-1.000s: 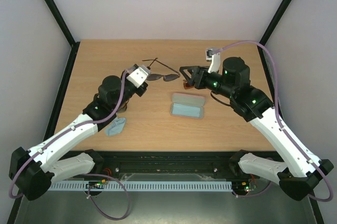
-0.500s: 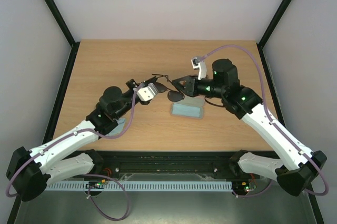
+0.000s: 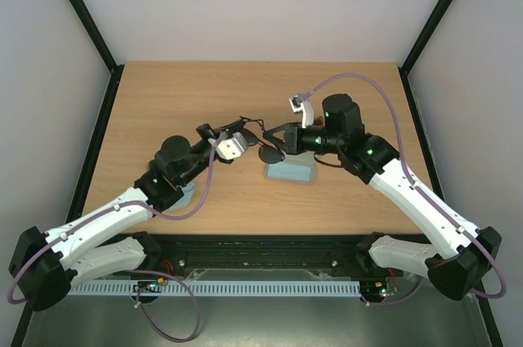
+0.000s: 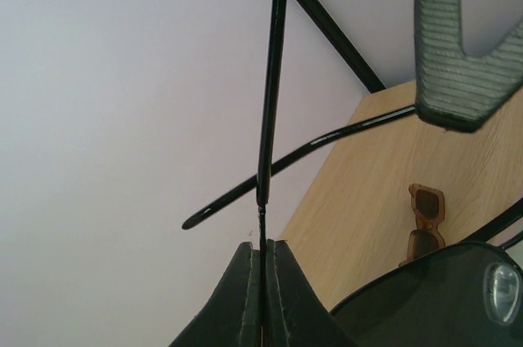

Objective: Organize the sunglasses
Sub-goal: Fold the sunglasses.

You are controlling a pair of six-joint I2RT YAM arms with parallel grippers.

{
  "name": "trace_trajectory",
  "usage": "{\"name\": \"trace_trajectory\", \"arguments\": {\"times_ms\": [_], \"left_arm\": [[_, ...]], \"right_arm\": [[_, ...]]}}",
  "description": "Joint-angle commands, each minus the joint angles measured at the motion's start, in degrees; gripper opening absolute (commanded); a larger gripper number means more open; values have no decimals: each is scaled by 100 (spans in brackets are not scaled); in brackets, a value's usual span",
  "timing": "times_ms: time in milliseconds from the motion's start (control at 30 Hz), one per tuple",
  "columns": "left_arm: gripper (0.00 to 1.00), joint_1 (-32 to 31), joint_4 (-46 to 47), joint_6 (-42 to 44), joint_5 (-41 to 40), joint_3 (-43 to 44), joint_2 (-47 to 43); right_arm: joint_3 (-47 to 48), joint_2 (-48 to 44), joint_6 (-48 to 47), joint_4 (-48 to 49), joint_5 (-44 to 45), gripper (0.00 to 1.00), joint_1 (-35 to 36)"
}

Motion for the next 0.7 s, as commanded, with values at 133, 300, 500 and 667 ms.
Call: {"name": "trace_trajectory", "arguments": {"times_ms": [133, 300, 500, 667], "left_arm": [[5, -85, 593, -785, 3, 50, -262], [6, -86, 355, -1025, 25, 136, -252], [5, -86, 363, -1198, 238, 213, -278], [5, -86, 497, -1190, 406, 289, -297]], "right_arm": [[-337, -442, 365, 713, 222, 3, 14], [-691, -904, 917, 1445, 388, 2, 9], [-1021, -1056, 1268, 2299, -214, 29, 9], [-1067, -912, 1467, 2675, -1028, 40, 9]]}}
